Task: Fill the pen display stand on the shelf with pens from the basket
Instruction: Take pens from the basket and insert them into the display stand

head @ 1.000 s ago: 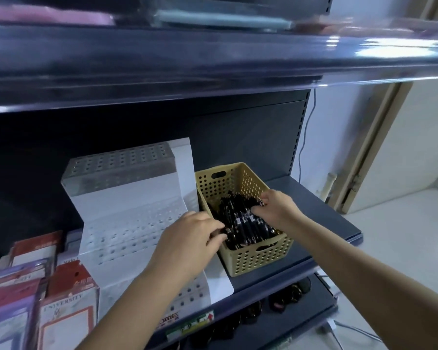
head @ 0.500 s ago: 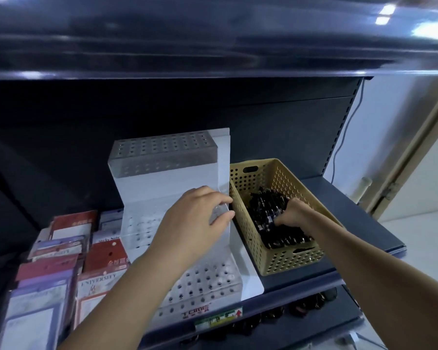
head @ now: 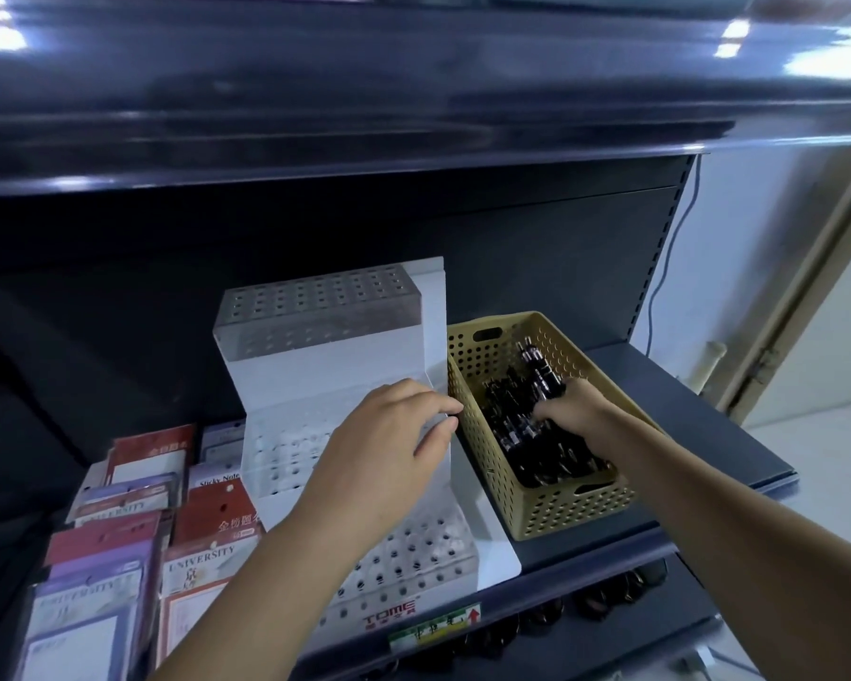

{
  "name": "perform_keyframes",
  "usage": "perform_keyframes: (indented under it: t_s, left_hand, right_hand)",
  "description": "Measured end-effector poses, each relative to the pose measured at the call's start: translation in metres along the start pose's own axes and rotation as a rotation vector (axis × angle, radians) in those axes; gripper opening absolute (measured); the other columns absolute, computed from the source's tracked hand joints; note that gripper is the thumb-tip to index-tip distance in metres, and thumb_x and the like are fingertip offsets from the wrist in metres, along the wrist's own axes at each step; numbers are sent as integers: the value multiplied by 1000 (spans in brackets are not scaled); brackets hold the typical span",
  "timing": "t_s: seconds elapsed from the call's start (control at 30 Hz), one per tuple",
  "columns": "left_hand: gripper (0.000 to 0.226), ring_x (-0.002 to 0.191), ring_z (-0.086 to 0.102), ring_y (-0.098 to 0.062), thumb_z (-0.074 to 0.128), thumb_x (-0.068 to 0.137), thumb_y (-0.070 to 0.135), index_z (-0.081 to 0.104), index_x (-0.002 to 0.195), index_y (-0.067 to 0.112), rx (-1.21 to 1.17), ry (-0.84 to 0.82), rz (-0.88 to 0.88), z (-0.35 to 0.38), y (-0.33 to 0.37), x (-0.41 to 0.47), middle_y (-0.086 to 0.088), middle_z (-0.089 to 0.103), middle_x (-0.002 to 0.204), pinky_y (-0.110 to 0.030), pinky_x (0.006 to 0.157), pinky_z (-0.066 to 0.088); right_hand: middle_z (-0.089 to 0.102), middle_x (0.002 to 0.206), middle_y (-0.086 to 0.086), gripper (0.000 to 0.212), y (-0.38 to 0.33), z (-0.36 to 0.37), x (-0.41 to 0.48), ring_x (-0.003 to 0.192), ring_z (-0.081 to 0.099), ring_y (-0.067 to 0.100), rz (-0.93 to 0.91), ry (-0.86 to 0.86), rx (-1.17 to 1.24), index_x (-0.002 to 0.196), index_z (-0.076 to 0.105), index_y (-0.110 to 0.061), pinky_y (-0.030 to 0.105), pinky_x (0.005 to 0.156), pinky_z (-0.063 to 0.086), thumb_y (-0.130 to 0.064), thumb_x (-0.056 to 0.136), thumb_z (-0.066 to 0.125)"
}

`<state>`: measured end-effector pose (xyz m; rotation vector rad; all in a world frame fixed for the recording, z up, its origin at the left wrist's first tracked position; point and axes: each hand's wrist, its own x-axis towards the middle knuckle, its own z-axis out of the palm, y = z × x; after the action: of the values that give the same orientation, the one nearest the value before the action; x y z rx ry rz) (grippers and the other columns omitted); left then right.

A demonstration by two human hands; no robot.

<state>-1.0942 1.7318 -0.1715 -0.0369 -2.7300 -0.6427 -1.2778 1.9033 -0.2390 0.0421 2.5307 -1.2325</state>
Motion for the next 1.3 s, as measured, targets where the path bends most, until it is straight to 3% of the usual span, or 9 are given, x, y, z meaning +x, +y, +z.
perform_keyframes:
  t_s: [0.23,0.4,0.5,0.63,0.77,0.93,1.07,1.17,1.3]
  left_hand:
    - [29,104,47,5,40,97,29,62,116,33,-42,-17,12,0,12,-3,20,55,113,-18,94,41]
    - [29,103,49,5,40,98,28,61,117,32,-54,-32,15,-1,18,-5,20,57,113,-20,95,42]
    - [30,100,49,5,40,98,28,60,120,32,-60,-25,12,-3,22,-6,19,57,115,-15,92,40]
    - [30,96,50,5,44,97,26,59,123,29,-135,19,-8,-7,30,-8,17,58,115,-7,83,38]
    - [33,99,52,6,49,95,26,55,127,28,-294,45,-56,-11,40,-13,18,58,112,-4,81,40]
    - [56,110,55,-11,39,82,59,43,131,32,-758,-94,-398,-14,48,-31,9,54,124,-34,98,47]
    - [59,103,65,-29,35,89,58,56,118,10,-1439,-55,-848,-7,51,-52,-13,67,113,-39,88,54]
    - [61,103,65,-31,37,94,52,59,115,0,-1728,37,-923,-10,51,-67,-17,72,99,-41,92,51]
    - [62,109,61,-31,38,96,47,59,113,-9,-1792,55,-908,-24,55,-90,-23,66,111,-39,92,50]
  right_hand:
    - [69,98,12,32,-3,-13,-8,88,67,27,-169,-8,227,111,58,-10,41,83,55,-7,80,67]
    - [69,97,10,29,-8,-12,-19,84,68,23,-250,-7,324,110,57,-10,31,69,54,-10,83,67]
    - [69,97,11,21,-19,-16,-27,85,67,25,-255,26,560,102,60,-11,41,80,56,-10,83,68]
    - [63,84,12,15,-40,-31,-54,71,63,22,-171,-81,1006,102,59,-6,37,66,57,-3,87,61]
    - [64,90,13,21,-50,-35,-89,80,64,22,-154,-258,1141,109,60,-3,33,63,58,-4,88,59]
    - [67,82,4,9,-62,-20,-135,76,67,15,-186,-498,1120,94,61,-9,32,67,56,-4,88,58]
    - [69,84,4,11,-73,-6,-166,80,67,17,-177,-559,1209,92,63,-11,36,74,52,-2,87,59]
    - [69,83,4,13,-76,4,-187,77,69,17,-208,-515,1194,94,62,-11,33,64,55,-1,86,61]
    - [68,86,5,18,-77,19,-219,79,69,17,-252,-466,1156,97,62,-11,32,66,54,0,83,63]
